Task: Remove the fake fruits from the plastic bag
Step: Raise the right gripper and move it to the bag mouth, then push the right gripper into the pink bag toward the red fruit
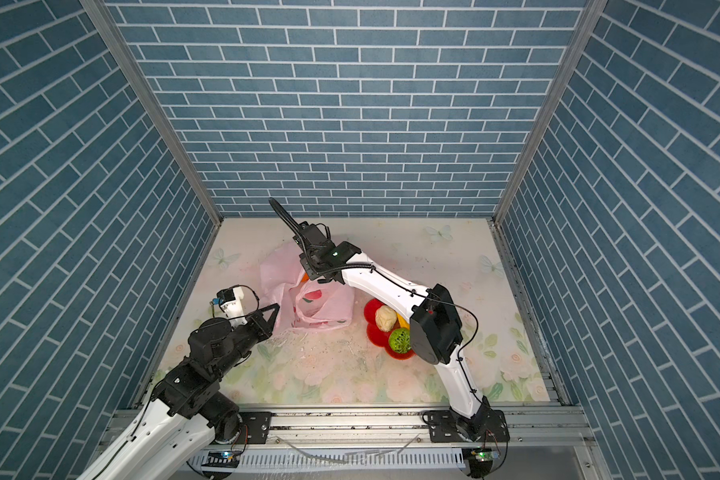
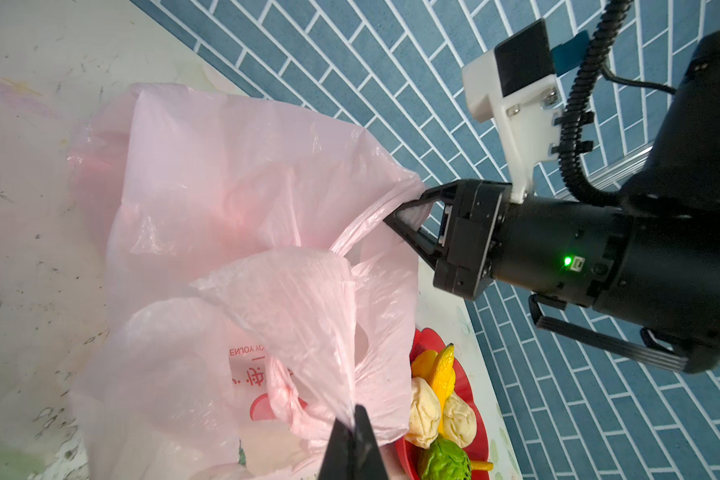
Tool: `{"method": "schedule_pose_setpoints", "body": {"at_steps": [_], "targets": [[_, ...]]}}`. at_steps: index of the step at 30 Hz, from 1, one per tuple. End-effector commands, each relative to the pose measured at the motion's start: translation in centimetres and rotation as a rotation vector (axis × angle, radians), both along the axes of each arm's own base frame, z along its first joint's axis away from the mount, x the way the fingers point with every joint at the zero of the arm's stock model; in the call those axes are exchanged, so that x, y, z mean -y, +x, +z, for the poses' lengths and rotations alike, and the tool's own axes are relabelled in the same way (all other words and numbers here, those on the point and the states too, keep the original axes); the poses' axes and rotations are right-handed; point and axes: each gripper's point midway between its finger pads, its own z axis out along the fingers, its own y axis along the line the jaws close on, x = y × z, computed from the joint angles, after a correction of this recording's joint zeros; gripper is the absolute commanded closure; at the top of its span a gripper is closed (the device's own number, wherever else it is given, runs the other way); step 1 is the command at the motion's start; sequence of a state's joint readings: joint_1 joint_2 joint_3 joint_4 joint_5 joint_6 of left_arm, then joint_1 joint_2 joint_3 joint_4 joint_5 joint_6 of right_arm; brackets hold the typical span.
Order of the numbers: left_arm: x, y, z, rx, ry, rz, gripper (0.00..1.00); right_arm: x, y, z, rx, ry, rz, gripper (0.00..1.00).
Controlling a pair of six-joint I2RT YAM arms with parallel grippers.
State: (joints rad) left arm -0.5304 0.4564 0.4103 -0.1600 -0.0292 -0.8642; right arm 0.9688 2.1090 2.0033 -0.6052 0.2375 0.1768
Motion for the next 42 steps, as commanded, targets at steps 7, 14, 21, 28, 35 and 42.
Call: {"method": "schedule_pose_setpoints", "body": {"at_steps": [7, 14, 21, 28, 35, 42], "targets": [[-0.6, 0.3, 0.3, 0.031, -0.013, 0.036, 1.0, -2.7, -6.5, 5.1, -0.023, 0.11, 0.413, 1.0], [-0.6, 0.2, -0.4, 0.018, -0.018, 0.04, 1.0, -3.1, -10.0, 6.4, -0.048, 0.146, 0.589, 1.0], [-0.7, 0.2, -1.0, 0.004, -0.021, 0.044, 1.0, -2.8, -11.1, 6.9, -0.059, 0.162, 0.63, 1.0], [-0.9, 0.0, -1.1, 0.001, -0.015, 0.048, 1.0, -1.3, -9.7, 4.0, -0.074, 0.126, 0.514, 1.0], [-0.9, -0.4, -1.2, -0.011, -0.004, 0.039, 1.0, 0.6, -8.6, 1.7, -0.083, 0.082, 0.438, 0.9], [-1.3, -1.2, -1.2, -0.026, 0.019, 0.03, 1.0, 2.5, -8.1, 0.5, -0.094, 0.008, 0.389, 0.59]]}}
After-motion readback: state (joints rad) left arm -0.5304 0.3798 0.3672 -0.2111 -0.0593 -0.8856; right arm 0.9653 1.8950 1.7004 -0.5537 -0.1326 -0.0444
